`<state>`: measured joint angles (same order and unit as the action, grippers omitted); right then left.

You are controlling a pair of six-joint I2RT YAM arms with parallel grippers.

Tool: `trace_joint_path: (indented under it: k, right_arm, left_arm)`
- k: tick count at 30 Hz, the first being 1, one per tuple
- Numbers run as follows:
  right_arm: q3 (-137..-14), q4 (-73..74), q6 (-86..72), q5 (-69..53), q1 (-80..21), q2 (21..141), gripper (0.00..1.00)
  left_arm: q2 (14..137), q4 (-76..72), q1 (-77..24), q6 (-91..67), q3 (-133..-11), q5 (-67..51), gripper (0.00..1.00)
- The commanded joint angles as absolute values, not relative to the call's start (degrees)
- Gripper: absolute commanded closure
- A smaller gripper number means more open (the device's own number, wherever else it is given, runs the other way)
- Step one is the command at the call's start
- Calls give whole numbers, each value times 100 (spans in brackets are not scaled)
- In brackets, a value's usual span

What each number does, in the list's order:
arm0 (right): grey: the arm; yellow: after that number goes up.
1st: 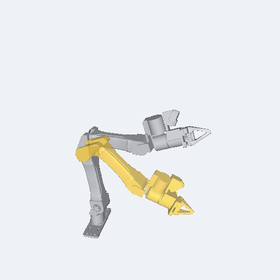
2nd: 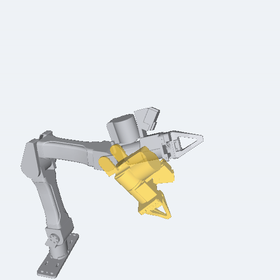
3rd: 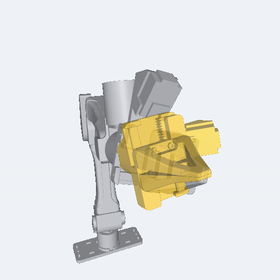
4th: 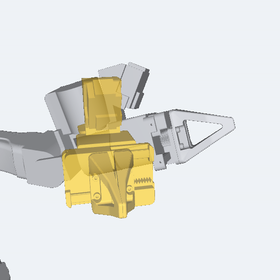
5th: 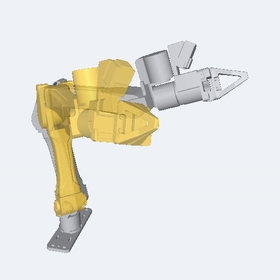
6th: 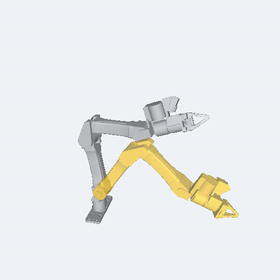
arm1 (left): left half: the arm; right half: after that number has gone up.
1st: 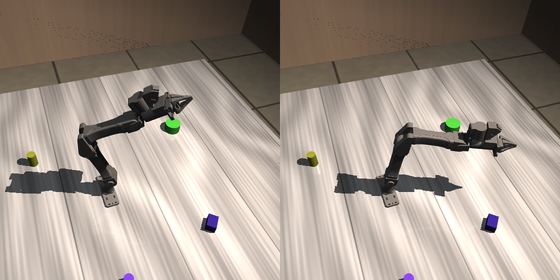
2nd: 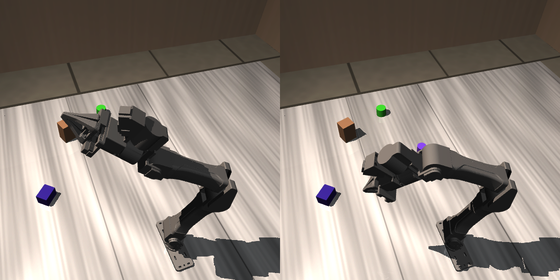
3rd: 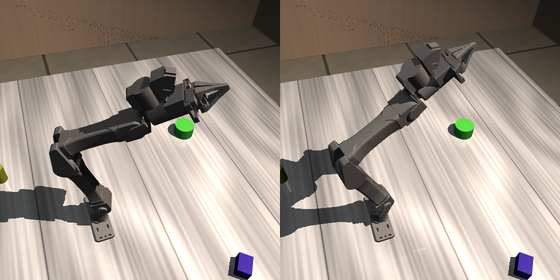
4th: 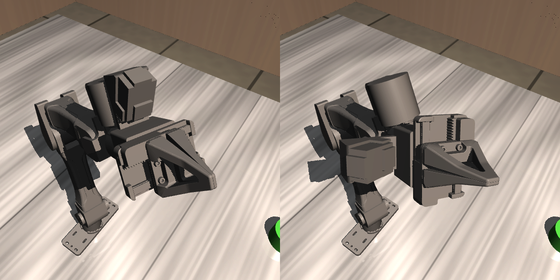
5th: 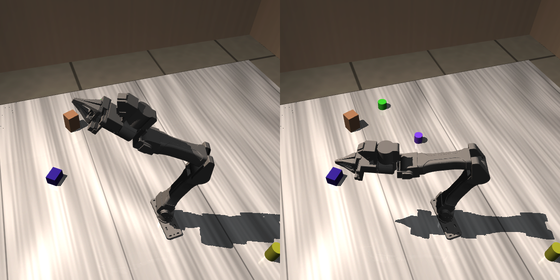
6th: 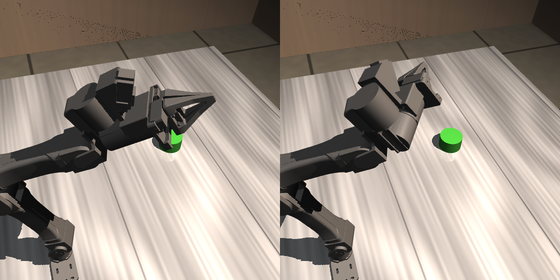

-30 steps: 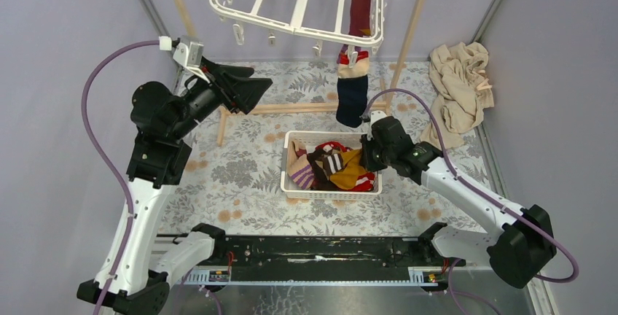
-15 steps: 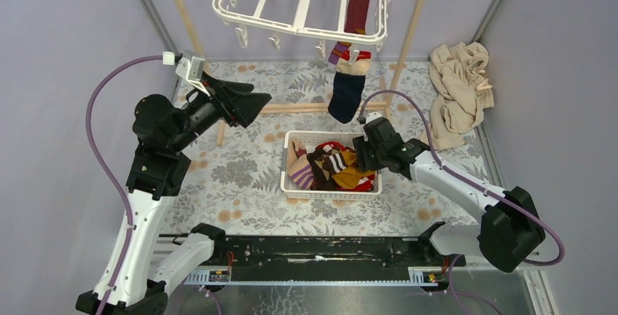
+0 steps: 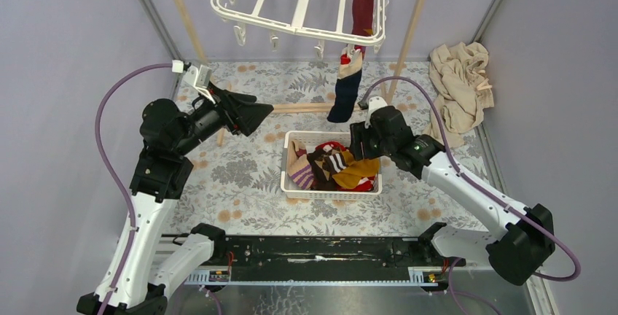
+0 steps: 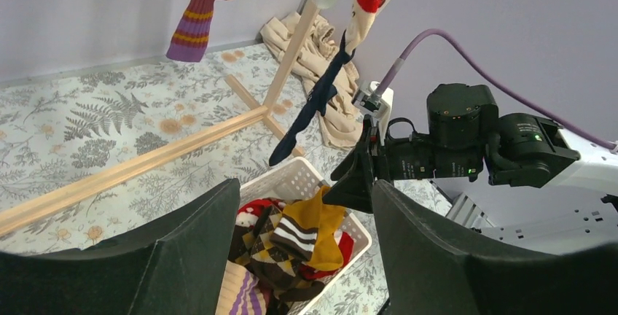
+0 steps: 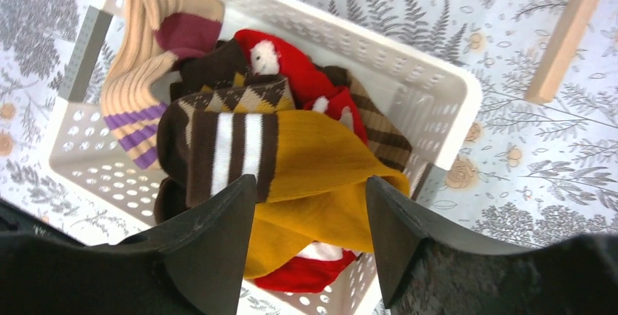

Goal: Remove the socks clipped to the hanger
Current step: Place the sock in the bin.

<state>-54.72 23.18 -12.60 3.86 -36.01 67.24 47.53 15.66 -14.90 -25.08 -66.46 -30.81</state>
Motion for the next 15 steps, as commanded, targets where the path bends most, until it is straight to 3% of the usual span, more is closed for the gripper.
trace_joint_path:
  k: [1,2,3,15]
  right_arm:
    - [-5621,2191,-1208,171,-3953,6764,36]
    - [-5586,2171,-1216,241,-4054,6800,36]
    - [-5537,2131,-1231,254,-4142,6842,36]
    - [-4149,642,-1784,439,-4291,7669,43]
  left_arm:
    - [4750,1672,-1485,-2418,-6561,-3094,23]
    - [4776,1737,-1485,-2394,-6553,-3053,5]
    - [4795,1775,-1485,-2377,-6551,-3030,2]
    - [4825,1805,-1485,-2409,-6497,-3006,1]
